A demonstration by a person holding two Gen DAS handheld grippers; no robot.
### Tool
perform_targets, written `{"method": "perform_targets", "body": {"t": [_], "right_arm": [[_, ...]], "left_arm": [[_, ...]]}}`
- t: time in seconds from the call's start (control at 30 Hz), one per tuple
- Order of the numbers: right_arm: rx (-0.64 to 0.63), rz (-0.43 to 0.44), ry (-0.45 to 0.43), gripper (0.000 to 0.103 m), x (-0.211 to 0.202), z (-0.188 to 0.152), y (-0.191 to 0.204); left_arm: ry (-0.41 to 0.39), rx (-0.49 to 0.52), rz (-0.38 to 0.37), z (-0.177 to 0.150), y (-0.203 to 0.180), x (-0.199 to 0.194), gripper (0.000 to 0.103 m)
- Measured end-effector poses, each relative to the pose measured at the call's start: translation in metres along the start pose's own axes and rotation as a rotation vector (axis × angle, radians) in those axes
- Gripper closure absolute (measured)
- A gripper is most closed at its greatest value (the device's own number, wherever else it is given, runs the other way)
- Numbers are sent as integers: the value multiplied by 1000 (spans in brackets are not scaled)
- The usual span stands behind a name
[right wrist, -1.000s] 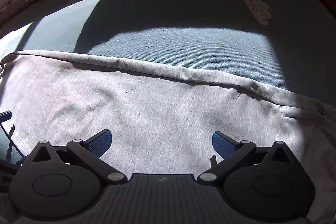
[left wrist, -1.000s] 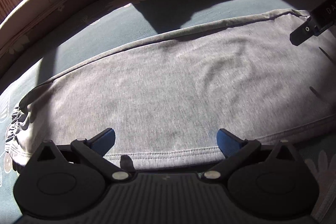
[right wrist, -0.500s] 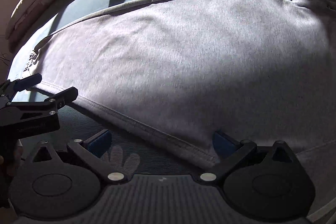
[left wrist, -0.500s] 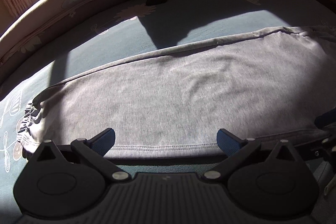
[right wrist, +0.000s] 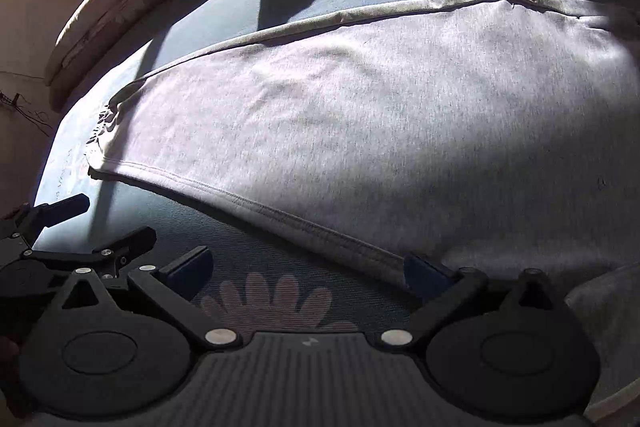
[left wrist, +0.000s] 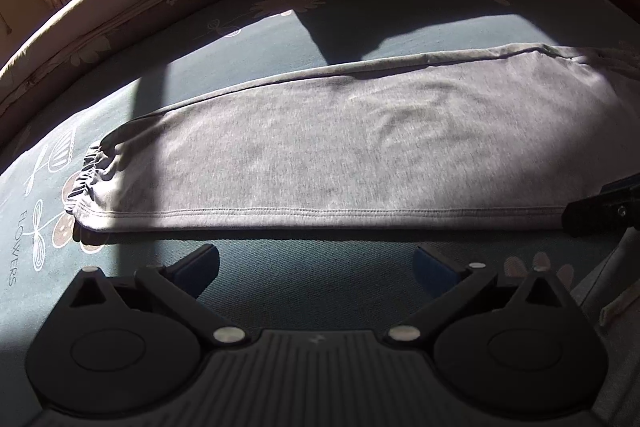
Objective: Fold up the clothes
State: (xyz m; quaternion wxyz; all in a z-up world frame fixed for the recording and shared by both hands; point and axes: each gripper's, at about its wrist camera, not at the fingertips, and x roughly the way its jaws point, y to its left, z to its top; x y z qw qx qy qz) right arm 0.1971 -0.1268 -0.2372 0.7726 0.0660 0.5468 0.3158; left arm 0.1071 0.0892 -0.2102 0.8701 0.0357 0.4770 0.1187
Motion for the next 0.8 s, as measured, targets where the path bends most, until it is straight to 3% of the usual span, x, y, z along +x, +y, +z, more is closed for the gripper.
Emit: {"method": "perform_targets", "body": {"t": [0.13,0.27,0.37,0.57,0.8], "right_arm": [[-62,-38,-40,0,-46,-20,-8],[-86,-100,-27,0,-69,-43,-31],[-108,-101,-24,0,-63,-50,-41],[-162,-75,-29,0,-12,-43,-46],[-106,-17,-105,0,-59,-26,-62]], "left_arm": [[23,-37,-66,-10,-12,-8,1],[46,-47,-168,-23,-37,-10,1],[52,-53,-170,-31,-48,-12,1],[65,-63,-174,-46,-71,-16,1],[39,-76,-173,-41,-86,-32,1]]}}
